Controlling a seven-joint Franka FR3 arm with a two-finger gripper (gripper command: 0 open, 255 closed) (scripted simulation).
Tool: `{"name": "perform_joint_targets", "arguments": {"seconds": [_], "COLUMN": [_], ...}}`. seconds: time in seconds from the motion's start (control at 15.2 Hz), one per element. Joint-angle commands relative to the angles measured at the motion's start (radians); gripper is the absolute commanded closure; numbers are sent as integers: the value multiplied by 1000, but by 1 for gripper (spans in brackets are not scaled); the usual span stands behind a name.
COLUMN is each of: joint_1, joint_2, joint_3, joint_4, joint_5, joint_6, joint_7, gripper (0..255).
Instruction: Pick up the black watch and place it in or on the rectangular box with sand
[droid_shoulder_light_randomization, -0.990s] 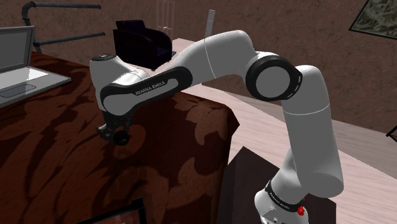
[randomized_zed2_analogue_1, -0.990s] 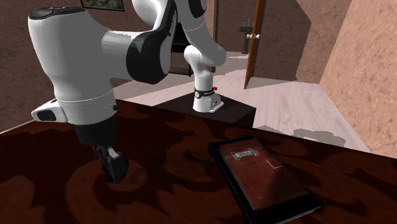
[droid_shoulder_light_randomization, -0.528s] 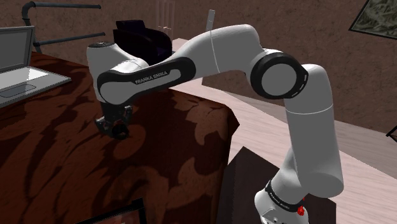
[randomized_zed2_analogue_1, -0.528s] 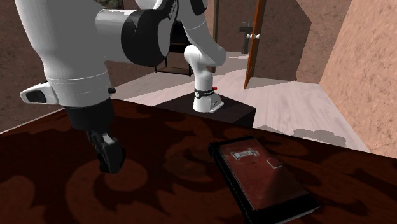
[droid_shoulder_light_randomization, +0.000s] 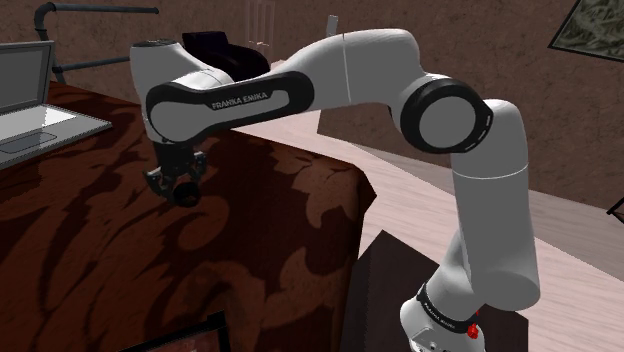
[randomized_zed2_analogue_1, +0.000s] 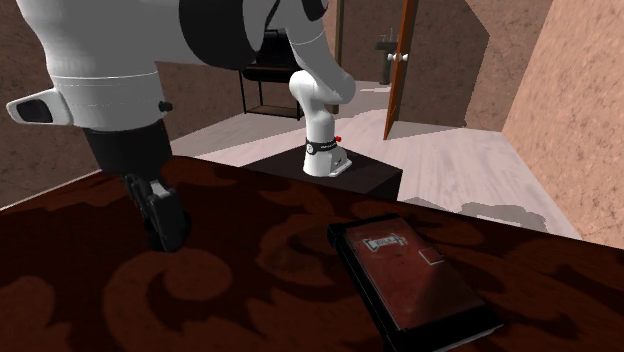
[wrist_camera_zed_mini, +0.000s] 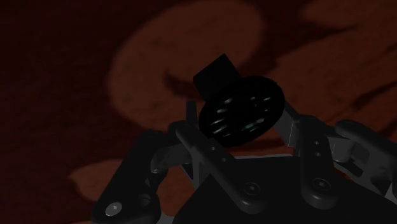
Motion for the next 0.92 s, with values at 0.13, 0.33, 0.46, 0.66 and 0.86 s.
{"name": "perform_joint_targets", "arguments": {"seconds": [0.13,0.33,0.46,0.66,0.86], "joint_1": [0,30,51,85,121], "joint_2": [-11,-65,-95,-133,-163], "joint_3": [2,19,31,50,69], "joint_4": [35,-48,-93,-149,-192], "joint_5": [5,8,9,11,12], "joint_6": [-45,-20,-7,8,18], "joint_7": [-6,50,87,145,204], "gripper": [255,255,255,255,255]}}
